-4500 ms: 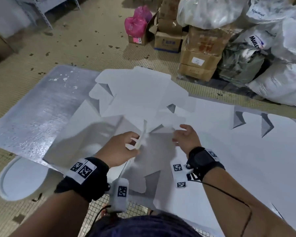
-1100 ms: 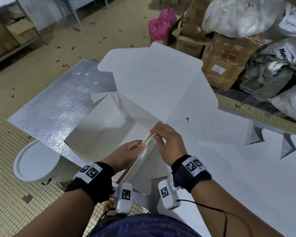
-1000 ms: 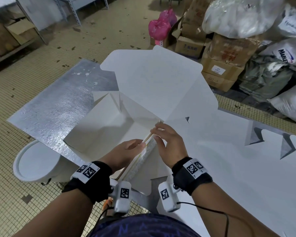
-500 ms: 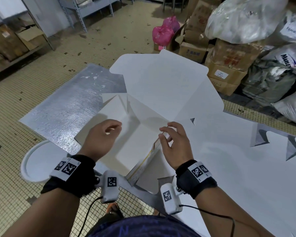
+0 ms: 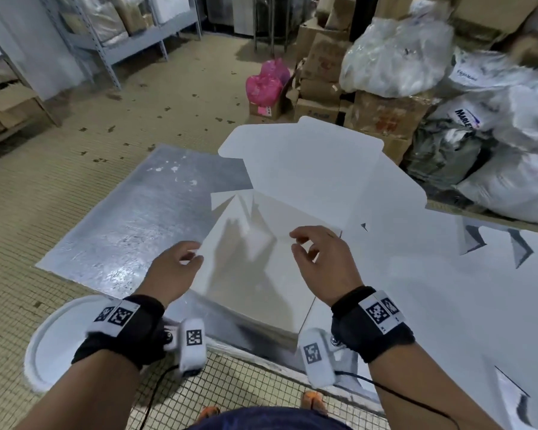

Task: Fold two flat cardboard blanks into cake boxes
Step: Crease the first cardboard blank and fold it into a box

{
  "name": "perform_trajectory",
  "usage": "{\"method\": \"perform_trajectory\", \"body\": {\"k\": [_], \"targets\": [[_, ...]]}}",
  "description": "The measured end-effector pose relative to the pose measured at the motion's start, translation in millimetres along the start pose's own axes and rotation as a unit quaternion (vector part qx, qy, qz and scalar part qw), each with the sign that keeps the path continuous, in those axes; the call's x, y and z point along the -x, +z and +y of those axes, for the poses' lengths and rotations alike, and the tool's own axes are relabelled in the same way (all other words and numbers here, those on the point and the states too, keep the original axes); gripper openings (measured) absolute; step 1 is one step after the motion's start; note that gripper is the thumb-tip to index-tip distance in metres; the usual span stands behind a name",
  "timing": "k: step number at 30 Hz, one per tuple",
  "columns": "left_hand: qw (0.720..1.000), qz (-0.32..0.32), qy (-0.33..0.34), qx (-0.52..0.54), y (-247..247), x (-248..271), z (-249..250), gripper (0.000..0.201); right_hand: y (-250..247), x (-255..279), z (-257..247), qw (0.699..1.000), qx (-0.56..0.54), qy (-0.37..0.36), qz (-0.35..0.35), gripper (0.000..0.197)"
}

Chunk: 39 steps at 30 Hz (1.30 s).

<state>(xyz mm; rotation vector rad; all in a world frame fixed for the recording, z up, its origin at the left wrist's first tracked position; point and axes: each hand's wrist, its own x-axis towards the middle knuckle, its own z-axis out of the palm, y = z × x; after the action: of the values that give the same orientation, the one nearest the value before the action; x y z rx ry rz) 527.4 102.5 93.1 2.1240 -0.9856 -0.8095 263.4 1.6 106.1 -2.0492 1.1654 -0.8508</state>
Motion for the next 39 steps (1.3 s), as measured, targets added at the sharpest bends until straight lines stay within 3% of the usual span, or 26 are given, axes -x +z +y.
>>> {"method": "perform_trajectory", "body": {"k": [6, 10, 14, 20, 25, 32, 39], "targets": [[0.983, -0.171, 0.065, -0.002, -20, -1, -9, 0.026, 46, 22, -50, 0.992, 0.051, 0.079, -0.088, 0.015], [0.965, -0.251, 0.080, 0.007, -19, 7, -7, 0.023, 68, 48, -64, 0.984, 0.053, 0.143, -0.094, 0.016], [0.947, -0.308, 0.087, 0.018, -8, 19, -8, 0.018, 73, 72, -61, 0.976, 0.066, 0.185, -0.093, 0.018], [0.927, -0.365, 0.088, 0.019, 11, 31, -2, 0.035, 59, 83, -50, 0.967, 0.091, 0.225, -0.071, 0.025], [0.938, -0.340, 0.059, 0.039, 6, 25, -7, 0.033, 56, 85, -50, 0.958, 0.095, 0.242, -0.120, 0.040], [0.982, -0.135, -0.036, 0.126, -2, 10, -23, 0.027, 57, 77, -42, 0.961, 0.079, 0.200, -0.172, 0.030], [0.989, -0.045, -0.010, 0.139, -4, 10, -24, 0.014, 63, 56, -39, 0.972, 0.056, 0.156, -0.170, 0.028]]}}
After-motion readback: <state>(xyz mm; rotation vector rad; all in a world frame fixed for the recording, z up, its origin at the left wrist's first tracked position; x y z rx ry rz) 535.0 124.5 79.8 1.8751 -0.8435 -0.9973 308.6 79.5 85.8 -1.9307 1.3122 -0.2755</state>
